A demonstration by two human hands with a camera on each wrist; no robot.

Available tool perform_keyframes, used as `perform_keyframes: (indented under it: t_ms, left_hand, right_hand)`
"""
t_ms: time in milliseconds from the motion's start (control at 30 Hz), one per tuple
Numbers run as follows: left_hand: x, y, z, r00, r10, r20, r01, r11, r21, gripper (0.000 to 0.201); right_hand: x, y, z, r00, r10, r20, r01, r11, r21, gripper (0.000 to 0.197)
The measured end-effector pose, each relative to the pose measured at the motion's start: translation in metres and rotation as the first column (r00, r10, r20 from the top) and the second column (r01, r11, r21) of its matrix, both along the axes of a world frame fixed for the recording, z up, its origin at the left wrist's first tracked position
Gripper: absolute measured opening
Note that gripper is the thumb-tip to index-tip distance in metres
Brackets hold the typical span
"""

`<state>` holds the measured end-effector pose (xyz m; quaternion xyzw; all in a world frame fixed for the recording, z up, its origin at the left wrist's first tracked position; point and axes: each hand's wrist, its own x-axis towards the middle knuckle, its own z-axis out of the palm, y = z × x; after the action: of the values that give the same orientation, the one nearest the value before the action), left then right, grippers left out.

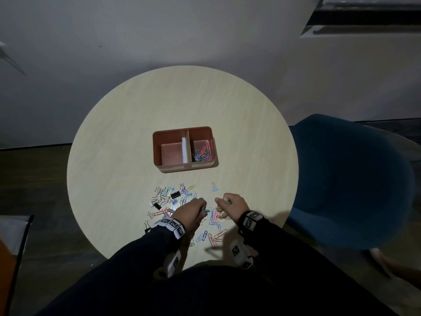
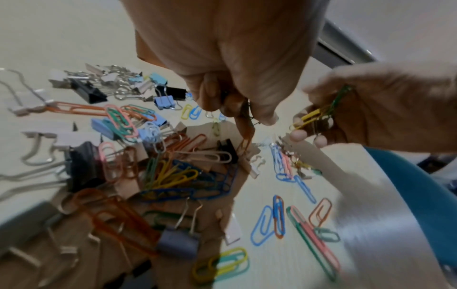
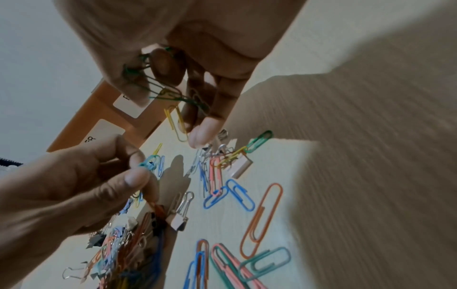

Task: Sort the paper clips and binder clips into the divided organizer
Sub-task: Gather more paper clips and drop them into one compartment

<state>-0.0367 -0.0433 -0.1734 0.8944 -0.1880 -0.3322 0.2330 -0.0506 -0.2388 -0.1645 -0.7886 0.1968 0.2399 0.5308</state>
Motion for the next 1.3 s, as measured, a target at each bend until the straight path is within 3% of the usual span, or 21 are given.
perform_keyframes:
  t_ms: [167,400,600,700,833,1067,1300]
  left_hand:
    - [-0.001,0.010,0.018,0.989,0.138,-0.058,-0.141,0.987,-0.071,0.012]
    - [0.005,0.015,0.039,0.974,0.213,-0.071,-0.220,0.969,-0.114,0.009]
    - [0.027,0.009,0.072,0.955,0.298,0.004,-0.293,0.940,-0.172,0.015]
    - [0.049,0.006,0.081,0.944,0.322,0.073,-0.304,0.933,-0.190,0.003]
    - [0.081,-0.002,0.097,0.921,0.360,0.146,-0.324,0.919,-0.223,0.005]
    - [0.134,-0.019,0.115,0.883,0.389,0.261,-0.375,0.921,-0.106,0.011]
    - [0.158,-0.033,0.111,0.897,0.377,0.229,-0.394,0.919,0.031,0.017]
  right_hand:
    - [-0.002,0.007,0.013,0.998,-0.028,-0.052,0.031,0.999,0.045,0.034]
    - [0.003,0.016,0.028,0.997,0.080,-0.021,-0.079,0.996,0.047,0.024]
    - [0.029,0.025,0.051,0.996,0.086,0.038,-0.089,0.992,0.092,0.020]
    - [0.048,0.027,0.069,0.995,0.061,0.079,-0.068,0.995,0.077,0.016]
    - [0.082,0.029,0.090,0.987,0.014,0.160,-0.017,1.000,0.018,0.011]
    - [0.141,0.029,0.110,0.975,-0.016,0.222,0.031,0.997,-0.066,0.010]
    - [0.168,0.042,0.096,0.985,-0.007,0.170,0.039,0.982,-0.186,0.017]
